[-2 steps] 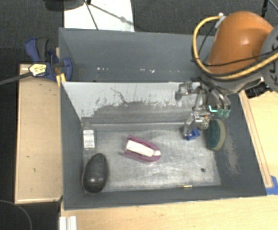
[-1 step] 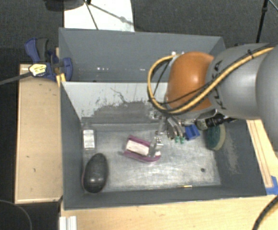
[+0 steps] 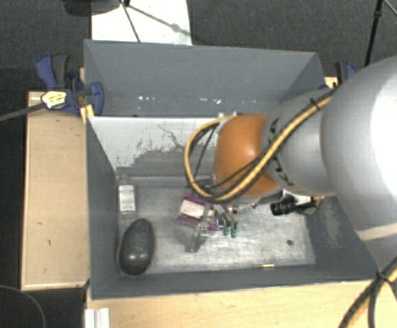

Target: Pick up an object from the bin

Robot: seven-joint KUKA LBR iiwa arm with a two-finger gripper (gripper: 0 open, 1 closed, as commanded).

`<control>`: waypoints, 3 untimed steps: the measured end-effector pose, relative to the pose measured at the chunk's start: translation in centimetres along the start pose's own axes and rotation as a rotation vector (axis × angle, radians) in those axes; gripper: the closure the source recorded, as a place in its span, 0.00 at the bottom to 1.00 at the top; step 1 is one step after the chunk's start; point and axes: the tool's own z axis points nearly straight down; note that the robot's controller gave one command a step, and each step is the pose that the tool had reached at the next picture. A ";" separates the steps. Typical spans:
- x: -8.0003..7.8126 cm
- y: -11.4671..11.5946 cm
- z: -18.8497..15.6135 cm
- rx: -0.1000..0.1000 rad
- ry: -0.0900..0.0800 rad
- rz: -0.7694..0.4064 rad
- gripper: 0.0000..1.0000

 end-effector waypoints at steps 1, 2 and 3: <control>-0.2 -0.1 -0.3 0.000 -0.002 0.002 1.00; -0.2 -0.2 -0.2 0.000 -0.005 0.004 0.00; -0.2 -0.1 -0.3 0.000 -0.001 0.004 1.00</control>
Offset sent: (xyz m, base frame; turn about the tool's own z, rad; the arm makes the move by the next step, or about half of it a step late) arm 0.0000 0.0000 0.0000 0.0000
